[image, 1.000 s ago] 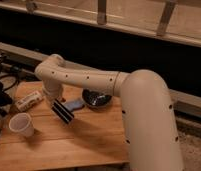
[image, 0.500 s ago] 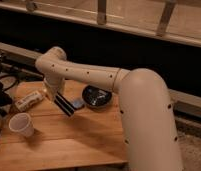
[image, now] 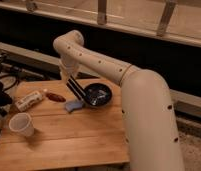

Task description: Place the eraser on the white sponge

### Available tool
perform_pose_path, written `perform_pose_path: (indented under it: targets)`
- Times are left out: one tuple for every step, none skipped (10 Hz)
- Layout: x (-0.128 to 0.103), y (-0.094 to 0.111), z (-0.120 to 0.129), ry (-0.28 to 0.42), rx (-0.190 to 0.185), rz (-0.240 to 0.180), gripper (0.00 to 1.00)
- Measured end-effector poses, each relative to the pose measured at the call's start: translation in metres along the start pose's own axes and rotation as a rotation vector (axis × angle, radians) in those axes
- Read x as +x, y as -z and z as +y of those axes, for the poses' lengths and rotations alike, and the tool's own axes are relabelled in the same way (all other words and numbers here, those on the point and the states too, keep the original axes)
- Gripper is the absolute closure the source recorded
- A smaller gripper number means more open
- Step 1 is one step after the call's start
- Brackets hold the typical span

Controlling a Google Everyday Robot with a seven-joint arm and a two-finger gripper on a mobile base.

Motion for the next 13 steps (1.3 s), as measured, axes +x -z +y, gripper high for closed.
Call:
perform_pose_path:
  targets:
    - [-0.008, -0.003, -0.009, 0.013, -0.006, -0.002, 1.0]
    - [-0.012, -0.01, -0.01, 0.024, -0.013, -0.001, 1.0]
    - [-0.012, -0.015, -0.013, 0.022, -0.014, -0.002, 1.0]
    - [-0.007, -0.019, -0.013, 0.013, -0.016, -0.003, 1.0]
    - [-0.003, -0.023, -0.005, 0.011, -0.024, -0.007, 1.0]
    - [0.002, -0.027, 0.005, 0.017, -0.037, -0.012, 1.0]
    - [0.009, -0.034, 0.02, 0.02, -0.052, -0.016, 1.0]
    - [0.012, -0.037, 0.023, 0.022, -0.056, -0.018, 1.0]
    - [0.013, -0.041, 0.024, 0.023, -0.059, -0.022, 1.0]
    - [0.013, -0.047, 0.023, 0.024, -0.058, -0.026, 1.0]
    - [0.015, -0.055, 0.027, 0.028, -0.064, -0.026, 1.0]
    - [0.017, -0.062, 0.031, 0.038, -0.066, -0.022, 1.0]
    - [0.016, -0.065, 0.036, 0.044, -0.068, -0.02, 1.0]
